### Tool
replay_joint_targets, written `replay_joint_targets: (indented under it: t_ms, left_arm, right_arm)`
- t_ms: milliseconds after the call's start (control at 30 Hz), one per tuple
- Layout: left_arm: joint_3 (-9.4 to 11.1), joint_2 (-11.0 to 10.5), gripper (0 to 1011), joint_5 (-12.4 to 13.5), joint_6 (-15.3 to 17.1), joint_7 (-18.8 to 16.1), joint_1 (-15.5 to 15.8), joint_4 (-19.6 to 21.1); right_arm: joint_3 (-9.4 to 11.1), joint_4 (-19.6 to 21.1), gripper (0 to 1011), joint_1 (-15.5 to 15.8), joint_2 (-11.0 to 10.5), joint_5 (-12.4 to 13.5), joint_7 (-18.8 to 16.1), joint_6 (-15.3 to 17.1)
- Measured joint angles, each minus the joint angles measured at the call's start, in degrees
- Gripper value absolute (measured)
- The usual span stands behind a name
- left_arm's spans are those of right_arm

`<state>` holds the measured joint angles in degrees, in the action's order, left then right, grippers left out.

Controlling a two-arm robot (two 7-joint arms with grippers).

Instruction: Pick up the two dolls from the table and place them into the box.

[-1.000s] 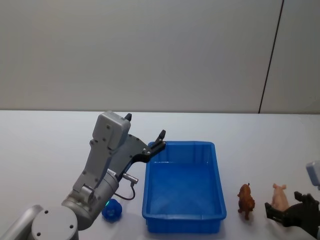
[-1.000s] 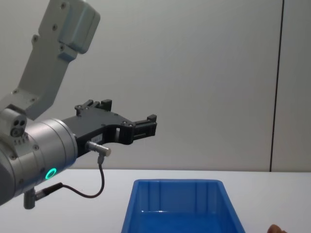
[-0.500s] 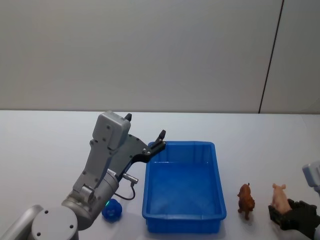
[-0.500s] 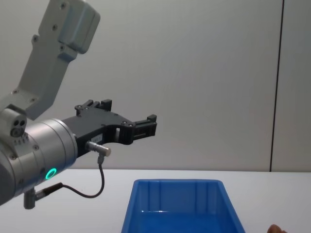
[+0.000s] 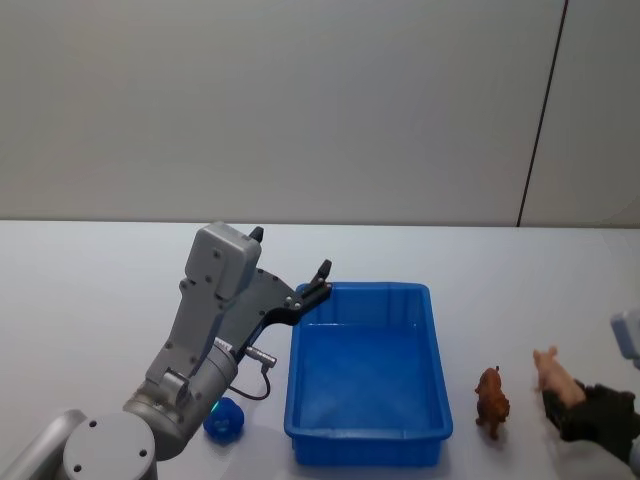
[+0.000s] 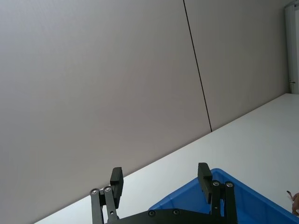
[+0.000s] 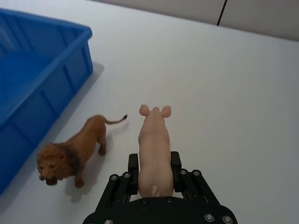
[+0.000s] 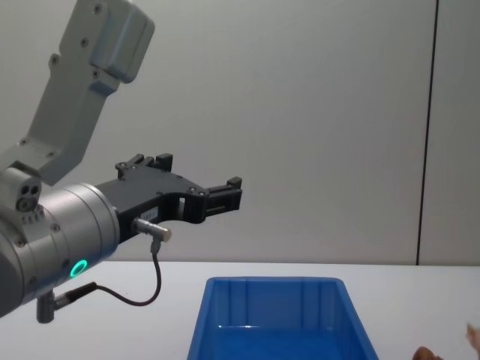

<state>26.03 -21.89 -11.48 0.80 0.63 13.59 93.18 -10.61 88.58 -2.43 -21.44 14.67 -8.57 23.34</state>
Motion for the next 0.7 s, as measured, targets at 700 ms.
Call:
replay_joint_targets:
  t_ms: [700]
  left_arm:
    - [0.0,0.0,1001,0.0,0.0,0.0,0.0,0.0]
  right_arm:
    - [-0.5,3.12,383,-4.98,1.66,-1.53,-5.66,-5.38]
